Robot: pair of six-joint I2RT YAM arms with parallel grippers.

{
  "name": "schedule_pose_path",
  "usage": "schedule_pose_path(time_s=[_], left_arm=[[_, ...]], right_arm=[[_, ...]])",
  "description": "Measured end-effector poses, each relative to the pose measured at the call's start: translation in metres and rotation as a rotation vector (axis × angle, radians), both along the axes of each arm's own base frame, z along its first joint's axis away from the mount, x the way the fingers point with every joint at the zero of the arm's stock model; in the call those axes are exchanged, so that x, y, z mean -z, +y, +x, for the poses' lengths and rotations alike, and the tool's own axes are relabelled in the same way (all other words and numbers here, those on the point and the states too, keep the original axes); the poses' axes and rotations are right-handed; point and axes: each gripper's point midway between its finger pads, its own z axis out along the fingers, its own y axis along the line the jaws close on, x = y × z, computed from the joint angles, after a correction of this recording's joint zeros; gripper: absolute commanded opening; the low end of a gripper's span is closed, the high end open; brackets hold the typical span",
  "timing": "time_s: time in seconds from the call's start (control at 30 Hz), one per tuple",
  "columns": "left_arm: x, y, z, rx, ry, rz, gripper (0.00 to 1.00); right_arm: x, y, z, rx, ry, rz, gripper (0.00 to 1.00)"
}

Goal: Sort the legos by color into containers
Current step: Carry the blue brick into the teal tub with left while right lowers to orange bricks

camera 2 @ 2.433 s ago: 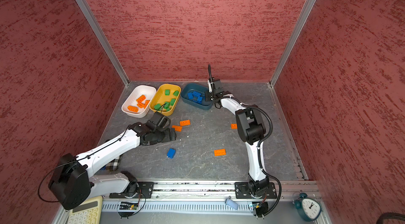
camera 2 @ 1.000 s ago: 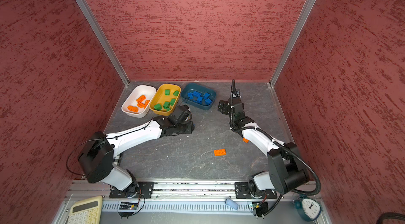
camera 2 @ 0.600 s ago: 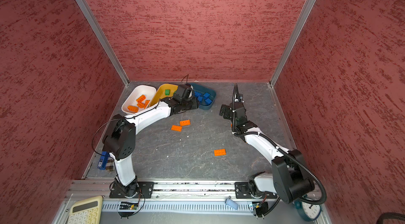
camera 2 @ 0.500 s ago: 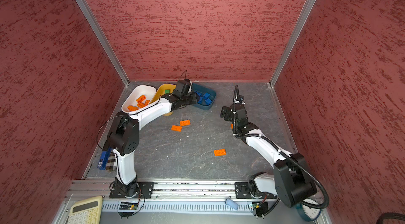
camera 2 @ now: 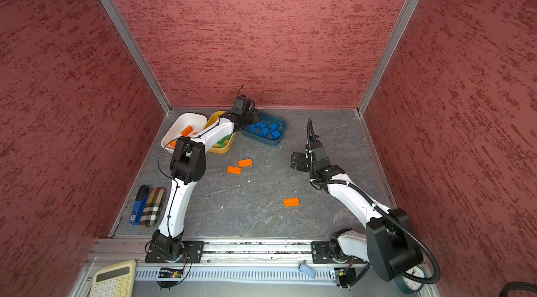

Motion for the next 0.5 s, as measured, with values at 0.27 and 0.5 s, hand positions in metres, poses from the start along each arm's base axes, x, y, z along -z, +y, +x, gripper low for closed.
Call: schedule_pose_path(time_s=[0.27, 0.5], left_arm=[[0.004, -0.008, 0.006, -0.023, 0.051, -0.063, 0.67], [0.0, -0.024, -0.006, 0.011, 0.081, -0.123, 0.93]], right_arm=[[0.02, 0.004, -0.025, -0.017, 0.119, 0.033, 0.97], [0.05, 0.012, -0.068, -0.033, 0.293, 0.073, 0.96]])
